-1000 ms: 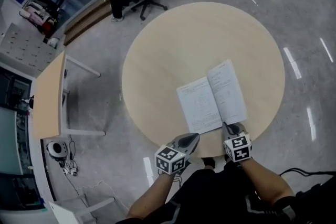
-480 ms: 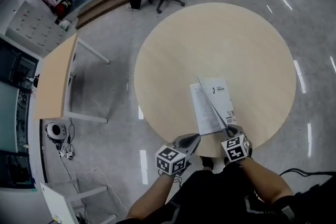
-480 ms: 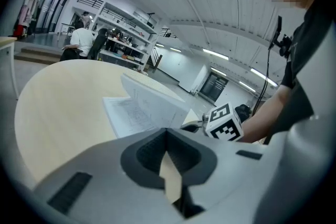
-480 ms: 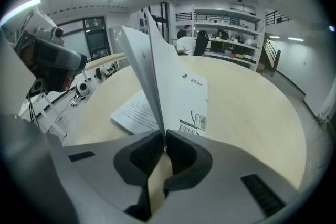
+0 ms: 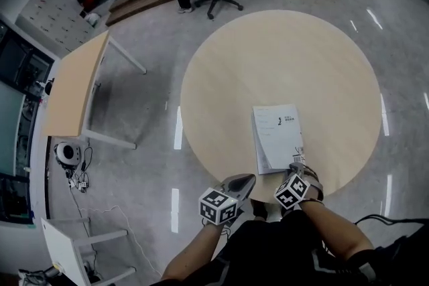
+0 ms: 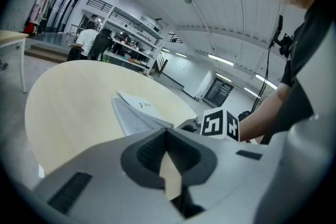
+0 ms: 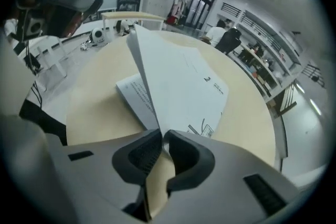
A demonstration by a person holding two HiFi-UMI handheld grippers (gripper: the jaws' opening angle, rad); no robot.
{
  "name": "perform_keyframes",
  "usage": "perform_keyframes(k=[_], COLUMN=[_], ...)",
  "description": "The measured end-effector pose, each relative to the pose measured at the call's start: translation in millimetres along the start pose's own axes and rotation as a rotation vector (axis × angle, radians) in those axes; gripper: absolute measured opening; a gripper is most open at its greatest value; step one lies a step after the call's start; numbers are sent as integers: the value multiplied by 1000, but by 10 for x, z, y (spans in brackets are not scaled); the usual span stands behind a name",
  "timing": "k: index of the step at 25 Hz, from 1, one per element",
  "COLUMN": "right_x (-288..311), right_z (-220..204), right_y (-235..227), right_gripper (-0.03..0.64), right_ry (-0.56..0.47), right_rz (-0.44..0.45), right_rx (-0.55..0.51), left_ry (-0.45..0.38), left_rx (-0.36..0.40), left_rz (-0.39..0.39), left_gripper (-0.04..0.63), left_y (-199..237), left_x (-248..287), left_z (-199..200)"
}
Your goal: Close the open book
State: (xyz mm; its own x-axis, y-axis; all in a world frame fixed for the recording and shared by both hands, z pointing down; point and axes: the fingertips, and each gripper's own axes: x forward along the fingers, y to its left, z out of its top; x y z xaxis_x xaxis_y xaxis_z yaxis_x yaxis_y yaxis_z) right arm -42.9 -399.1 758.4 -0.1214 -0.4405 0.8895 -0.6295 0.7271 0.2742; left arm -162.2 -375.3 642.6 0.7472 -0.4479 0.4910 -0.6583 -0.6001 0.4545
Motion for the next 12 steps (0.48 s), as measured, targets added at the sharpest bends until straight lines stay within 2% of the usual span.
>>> perform_keyframes(k=[6,12], right_x=[26,72], right_z=[46,71], right_y=[-11,-53], right_gripper=[36,39], right_ry=[69,115], right_rz=[-8,68], right_rx=[-154,-228], left_ry=[-32,-46], left_rx=[-17,-55], left_rz=[16,56], left_gripper=[-8,-8], left_y=[79,237], left_x=[-52,-52], left_z=[90,163])
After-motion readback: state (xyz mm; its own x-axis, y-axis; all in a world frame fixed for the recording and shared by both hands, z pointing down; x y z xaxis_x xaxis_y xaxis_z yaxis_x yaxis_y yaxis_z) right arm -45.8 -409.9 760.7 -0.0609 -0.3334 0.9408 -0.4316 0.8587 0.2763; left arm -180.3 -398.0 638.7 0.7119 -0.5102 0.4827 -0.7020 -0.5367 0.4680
